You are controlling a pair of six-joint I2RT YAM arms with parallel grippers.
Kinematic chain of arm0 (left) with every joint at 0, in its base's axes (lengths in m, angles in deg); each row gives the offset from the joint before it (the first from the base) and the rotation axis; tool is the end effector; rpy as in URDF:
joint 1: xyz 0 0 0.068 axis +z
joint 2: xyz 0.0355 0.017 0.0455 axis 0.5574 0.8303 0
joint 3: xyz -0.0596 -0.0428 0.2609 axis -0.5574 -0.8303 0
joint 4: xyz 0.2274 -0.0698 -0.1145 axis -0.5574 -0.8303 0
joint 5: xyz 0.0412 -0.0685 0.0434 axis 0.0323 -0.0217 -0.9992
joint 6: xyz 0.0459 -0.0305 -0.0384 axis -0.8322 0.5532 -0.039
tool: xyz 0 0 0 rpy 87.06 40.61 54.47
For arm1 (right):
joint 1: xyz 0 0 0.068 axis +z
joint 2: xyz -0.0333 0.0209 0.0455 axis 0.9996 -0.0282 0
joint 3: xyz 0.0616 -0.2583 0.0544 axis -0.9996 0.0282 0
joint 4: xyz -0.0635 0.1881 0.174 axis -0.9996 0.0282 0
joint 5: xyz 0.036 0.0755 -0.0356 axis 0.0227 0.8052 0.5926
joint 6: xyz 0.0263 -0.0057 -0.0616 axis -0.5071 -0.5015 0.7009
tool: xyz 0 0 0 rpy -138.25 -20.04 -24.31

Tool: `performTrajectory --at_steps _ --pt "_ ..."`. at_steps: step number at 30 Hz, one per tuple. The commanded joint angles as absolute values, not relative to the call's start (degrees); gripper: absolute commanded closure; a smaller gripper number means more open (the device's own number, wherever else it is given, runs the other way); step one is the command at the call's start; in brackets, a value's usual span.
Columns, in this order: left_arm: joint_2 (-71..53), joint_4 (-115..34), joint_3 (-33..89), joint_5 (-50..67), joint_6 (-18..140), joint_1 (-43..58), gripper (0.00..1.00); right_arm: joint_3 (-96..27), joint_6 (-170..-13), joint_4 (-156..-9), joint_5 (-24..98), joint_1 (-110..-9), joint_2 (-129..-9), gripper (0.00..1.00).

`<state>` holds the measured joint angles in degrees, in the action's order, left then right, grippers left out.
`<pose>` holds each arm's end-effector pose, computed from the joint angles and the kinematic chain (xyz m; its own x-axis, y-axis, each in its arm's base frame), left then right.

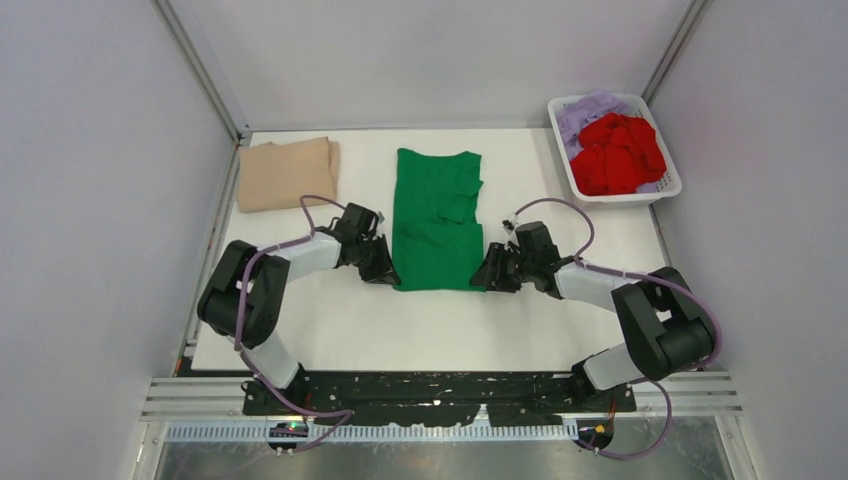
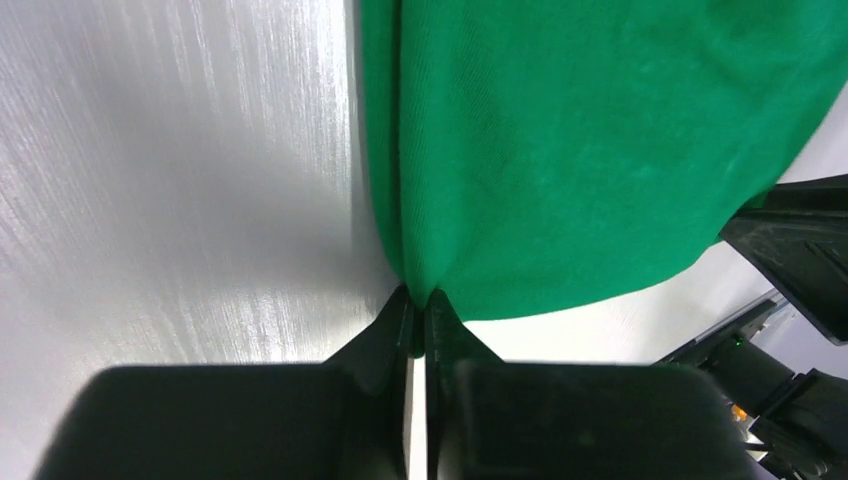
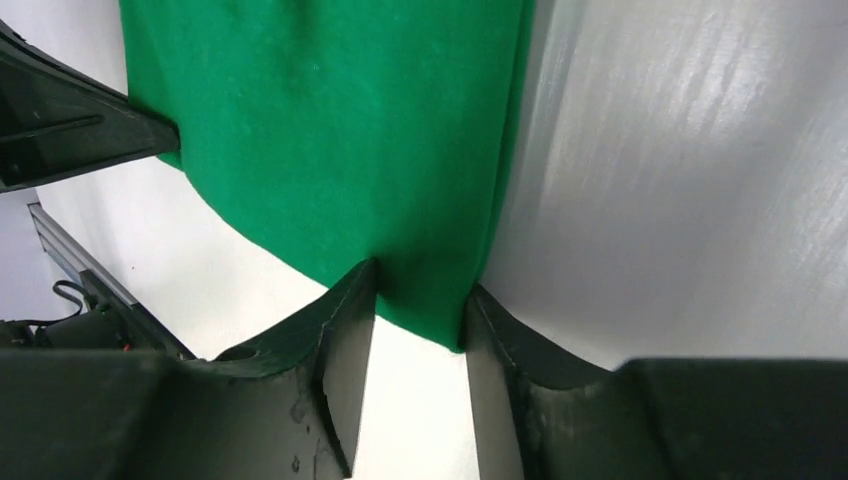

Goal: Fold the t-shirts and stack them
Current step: Grab one side of the 2/3 rectangular tshirt with both arms, then fold the long partially folded tshirt into a neat square

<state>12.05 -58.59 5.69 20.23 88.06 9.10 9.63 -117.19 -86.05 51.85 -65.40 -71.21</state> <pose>0.2830 -0.1507 0.1245 -0.9649 -0.2019 -0.1680 -0.0862 0.8476 -0.5236 0.2427 0.1250 0.1251 -0.8993 0.1553 -0.4088 -0.1334 0.7929 0.5946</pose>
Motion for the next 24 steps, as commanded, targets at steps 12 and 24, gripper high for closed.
performTrajectory --at_steps 12,24 --pt "-4.97 -56.76 -6.18 18.18 86.59 5.62 1.00 10.57 -113.59 -73.64 54.89 -62.38 -62.02 0.95" --pt "-39.16 -72.88 -11.09 12.11 89.36 -1.95 1.00 7.44 -111.06 -56.05 63.96 -58.23 -34.31 0.95"
